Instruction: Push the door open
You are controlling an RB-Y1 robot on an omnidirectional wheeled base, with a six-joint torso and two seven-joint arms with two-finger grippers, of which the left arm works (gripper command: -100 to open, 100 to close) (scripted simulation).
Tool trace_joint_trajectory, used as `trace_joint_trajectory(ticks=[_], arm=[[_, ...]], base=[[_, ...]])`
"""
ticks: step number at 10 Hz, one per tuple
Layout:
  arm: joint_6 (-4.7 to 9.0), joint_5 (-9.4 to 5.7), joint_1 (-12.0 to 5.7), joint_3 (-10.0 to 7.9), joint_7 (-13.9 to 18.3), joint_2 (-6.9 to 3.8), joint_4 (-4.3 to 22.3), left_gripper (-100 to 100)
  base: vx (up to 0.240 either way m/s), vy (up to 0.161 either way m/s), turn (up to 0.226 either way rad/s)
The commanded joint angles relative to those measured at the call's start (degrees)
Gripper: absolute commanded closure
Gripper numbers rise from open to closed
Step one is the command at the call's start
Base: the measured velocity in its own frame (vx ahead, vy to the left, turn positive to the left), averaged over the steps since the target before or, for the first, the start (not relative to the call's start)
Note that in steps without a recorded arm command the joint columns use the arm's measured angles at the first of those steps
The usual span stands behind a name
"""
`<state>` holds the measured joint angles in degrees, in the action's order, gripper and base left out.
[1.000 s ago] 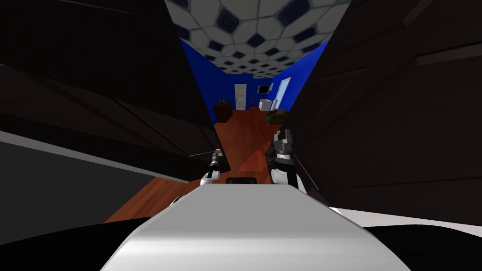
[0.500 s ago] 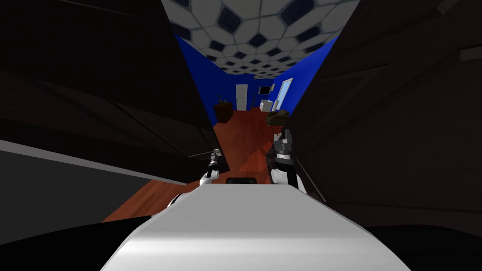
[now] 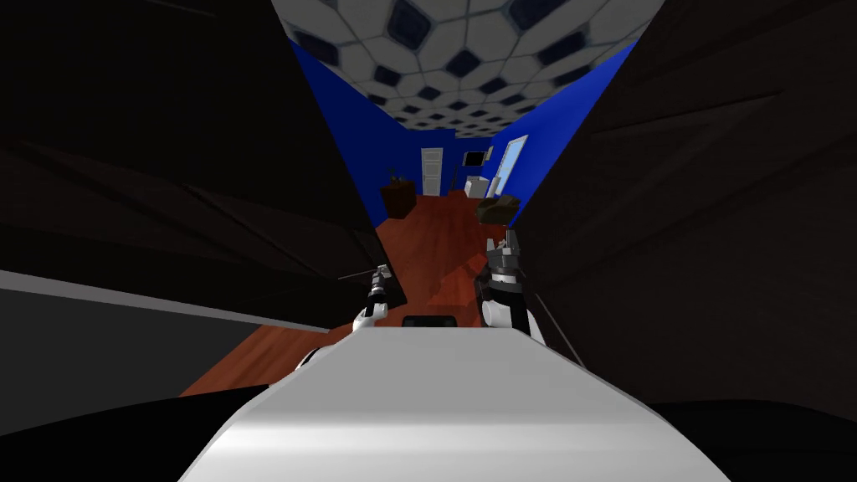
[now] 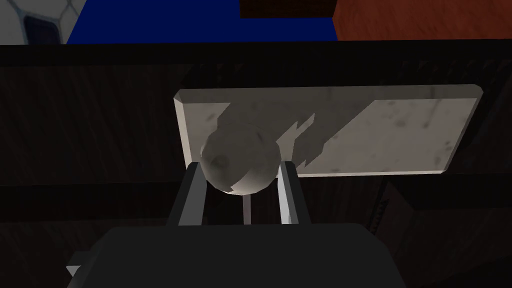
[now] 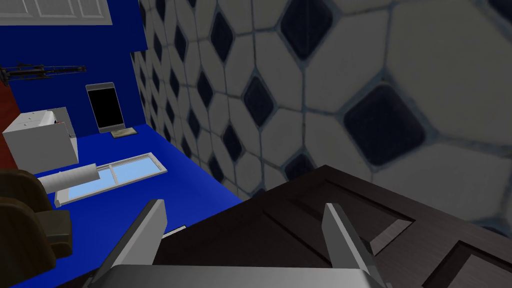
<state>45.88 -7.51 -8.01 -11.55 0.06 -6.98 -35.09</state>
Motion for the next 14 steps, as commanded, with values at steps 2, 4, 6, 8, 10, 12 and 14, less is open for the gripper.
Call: trace_joint_trajectory(ticks=[2,4,6,8,10,12,14], arm=[[-0.25,-0.62,0.35,-1.21,-0.46,-0.14,-0.34,100],[-0.21,-1.04,0.36,-2.01,-0.73,-0.22,-0.23,100],[-0.17,-1.44,0.38,-2.76,-0.99,-0.28,-0.13,100],[-0.49,-1.56,0.73,-3.03,-1.04,-0.40,-0.41,100],[-0.32,-2.25,0.77,-4.22,-1.44,-0.69,-0.27,100],[-0.25,-2.81,0.85,-5.18,-1.81,-0.82,-0.17,100],[-0.16,-3.46,0.93,-6.29,-2.25,-0.96,-0.05,100]], base=[[0.112,-0.057,0.049],[0.157,-0.049,0.060],[0.149,-0.040,0.034],[0.097,-0.048,0.050],[0.152,-0.008,0.046],[0.160,-0.016,0.031],[0.195,-0.027,0.050]])
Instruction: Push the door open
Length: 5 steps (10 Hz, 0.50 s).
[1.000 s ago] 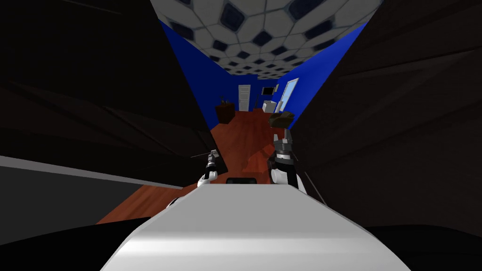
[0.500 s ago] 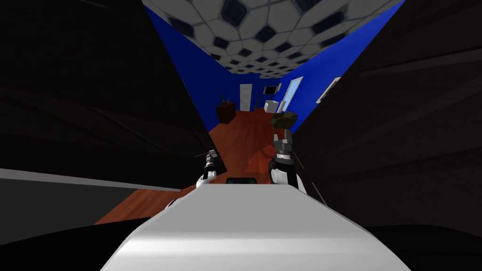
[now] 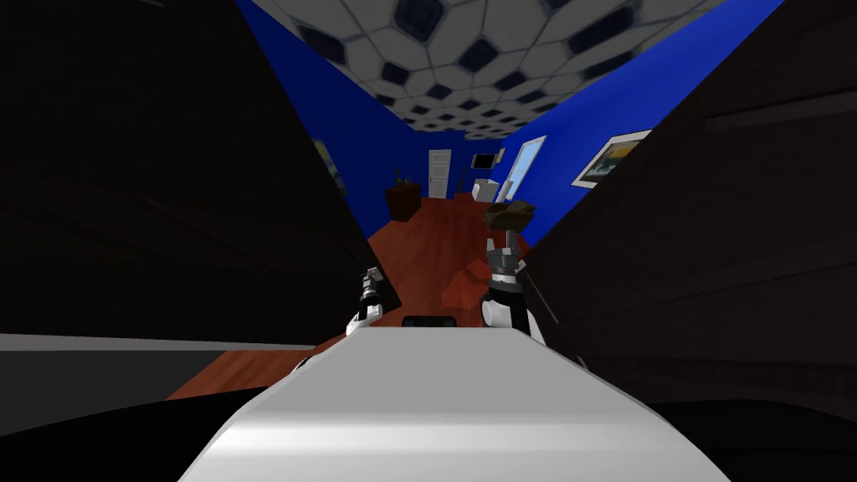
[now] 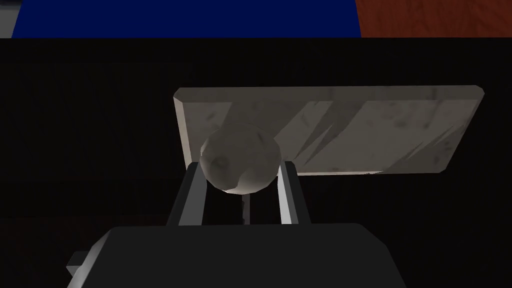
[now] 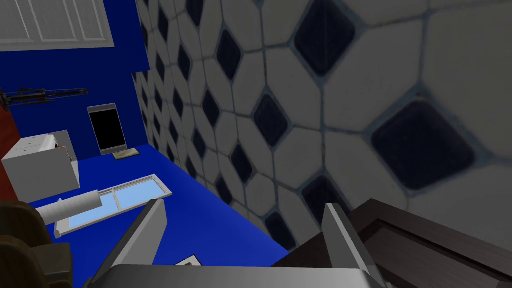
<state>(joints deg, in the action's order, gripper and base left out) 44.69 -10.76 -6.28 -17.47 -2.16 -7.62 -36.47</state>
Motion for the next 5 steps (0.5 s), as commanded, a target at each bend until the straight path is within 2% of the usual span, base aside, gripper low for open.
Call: trace_joint_trajectory(ticks=[1,5], arm=[[1.08,-0.56,-0.75,-0.96,-0.25,-0.39,1.39,100],[1.24,-1.81,-0.59,-3.10,-1.07,-0.67,1.63,100]], base=[[0.201,0.016,0.042],[0.201,-0.017,0.045]])
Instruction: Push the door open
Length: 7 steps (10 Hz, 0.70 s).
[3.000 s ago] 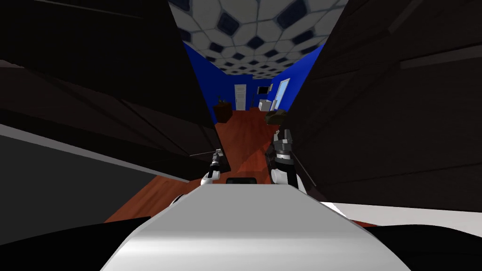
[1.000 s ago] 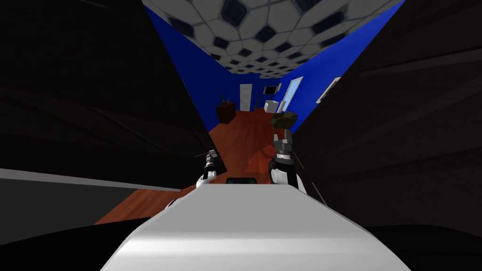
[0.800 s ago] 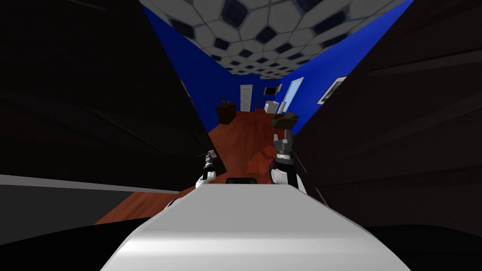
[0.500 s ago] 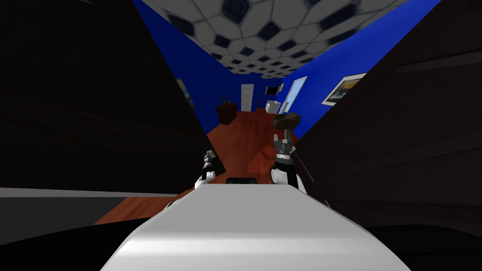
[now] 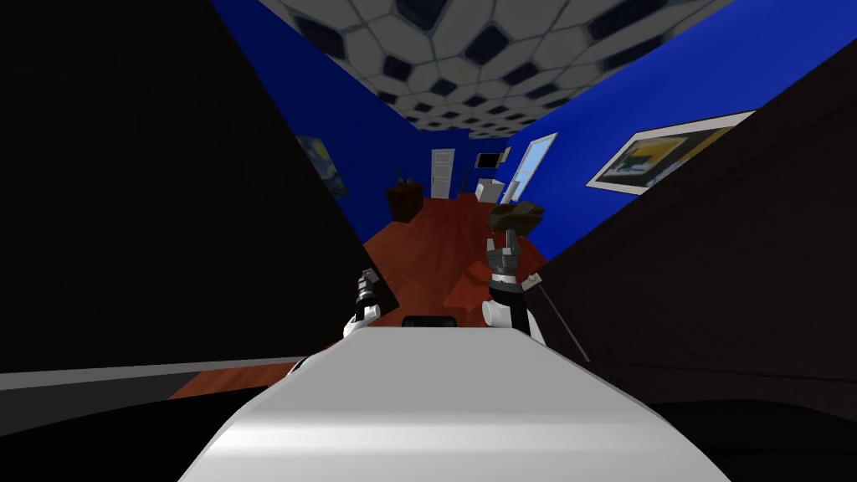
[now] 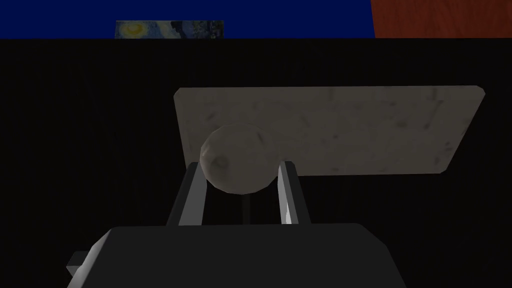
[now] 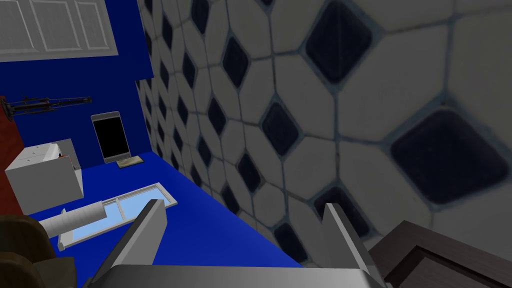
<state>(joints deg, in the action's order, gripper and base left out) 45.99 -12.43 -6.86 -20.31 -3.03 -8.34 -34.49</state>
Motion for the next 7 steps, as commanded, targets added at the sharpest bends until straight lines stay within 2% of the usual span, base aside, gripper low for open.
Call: trace_joint_trajectory(ticks=[1,3,4,7], arm=[[-0.03,-0.39,0.02,-0.66,-0.37,0.01,-0.30,100],[-0.16,-0.56,0.36,-1.01,-0.49,-0.08,-0.20,100],[-0.03,-1.23,0.46,-2.12,-0.86,-0.38,-0.16,100],[0.08,-2.02,0.58,-3.42,-1.36,-0.55,-0.05,100]], base=[[0.191,-0.024,0.050],[0.139,-0.012,0.045],[0.134,0.024,0.039],[0.198,0.022,0.036]])
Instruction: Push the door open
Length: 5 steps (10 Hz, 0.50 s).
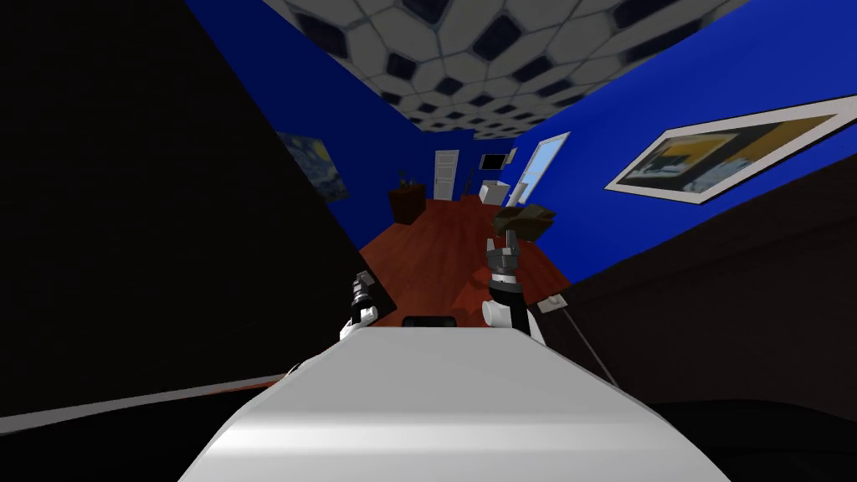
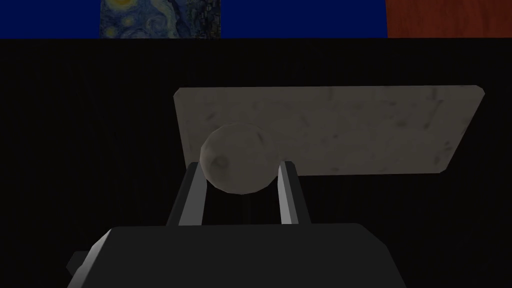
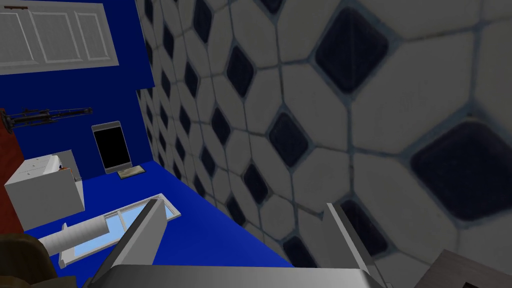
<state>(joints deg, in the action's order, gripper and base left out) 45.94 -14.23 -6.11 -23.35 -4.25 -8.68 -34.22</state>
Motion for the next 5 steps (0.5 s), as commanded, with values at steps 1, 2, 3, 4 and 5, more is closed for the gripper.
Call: trace_joint_trajectory(ticks=[1,2,3,4,5], arm=[[0.18,-0.58,-0.11,-0.98,-0.37,-0.29,-0.27,100],[0.23,-0.96,-0.06,-1.60,-0.62,-0.38,-0.21,100],[0.28,-1.35,0.00,-2.23,-0.86,-0.46,-0.16,100],[0.33,-1.72,0.06,-2.85,-1.10,-0.54,-0.11,100],[0.38,-2.08,0.11,-3.43,-1.33,-0.62,-0.06,100]], base=[[0.203,0.018,0.044],[0.177,0.002,0.037],[0.187,-0.015,0.039],[0.210,0.021,0.054],[0.197,0.027,0.039]])
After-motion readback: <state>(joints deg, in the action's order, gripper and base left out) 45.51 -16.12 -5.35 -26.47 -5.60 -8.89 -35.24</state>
